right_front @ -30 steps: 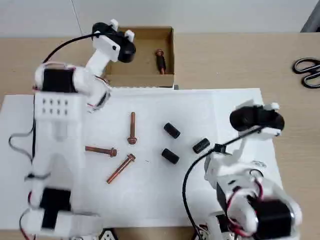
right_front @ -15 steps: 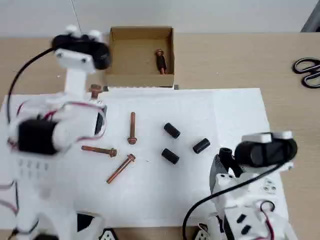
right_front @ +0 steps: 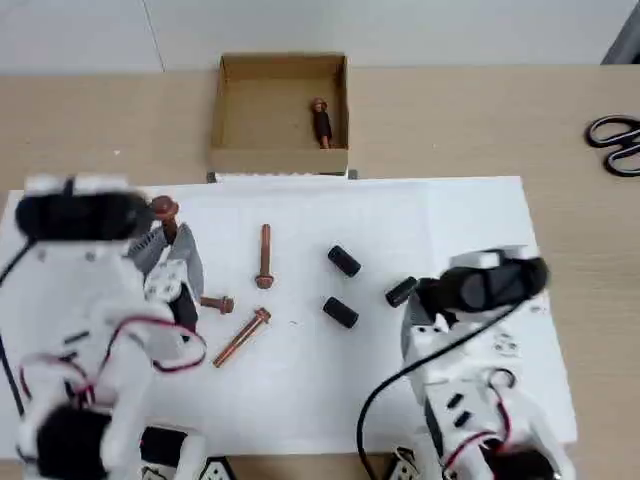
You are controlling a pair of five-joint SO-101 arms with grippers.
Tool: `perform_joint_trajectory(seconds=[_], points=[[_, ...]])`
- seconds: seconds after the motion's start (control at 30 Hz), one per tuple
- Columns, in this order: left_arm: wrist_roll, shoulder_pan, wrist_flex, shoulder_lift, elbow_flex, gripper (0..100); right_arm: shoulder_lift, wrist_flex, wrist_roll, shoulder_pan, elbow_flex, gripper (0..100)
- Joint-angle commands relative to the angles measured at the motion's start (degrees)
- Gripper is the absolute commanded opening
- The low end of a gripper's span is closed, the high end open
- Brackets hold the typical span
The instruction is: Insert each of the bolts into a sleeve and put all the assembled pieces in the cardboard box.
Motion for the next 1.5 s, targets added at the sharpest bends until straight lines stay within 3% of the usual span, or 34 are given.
perform_joint_trajectory(seconds=[0.0,0.27,0.53,0.83,1.23,1.47], points=[[5.54,0.53,-5.54,-11.69,9.01,1,-5.32,-3.82,0.53,-4.62,4.75,0.4],[9.14,0.53,-6.59,-29.01,22.46,1,-6.64,-10.51,1.05,-13.49,9.32,0.4],[9.23,1.67,-6.68,-27.43,22.81,1,-6.64,-15.69,9.85,-21.67,14.33,0.4],[15.12,16.18,-6.95,-27.34,22.9,1,-6.64,-27.3,13.71,-29.85,21.63,0.4],[15.03,17.23,-7.03,-27.34,22.9,1,-6.64,-37.49,18.55,-34.86,28.92,0.4],[15.21,16.97,-14.95,-27.43,25.54,1,-6.64,-39.16,18.46,-35.47,30.51,0.4]])
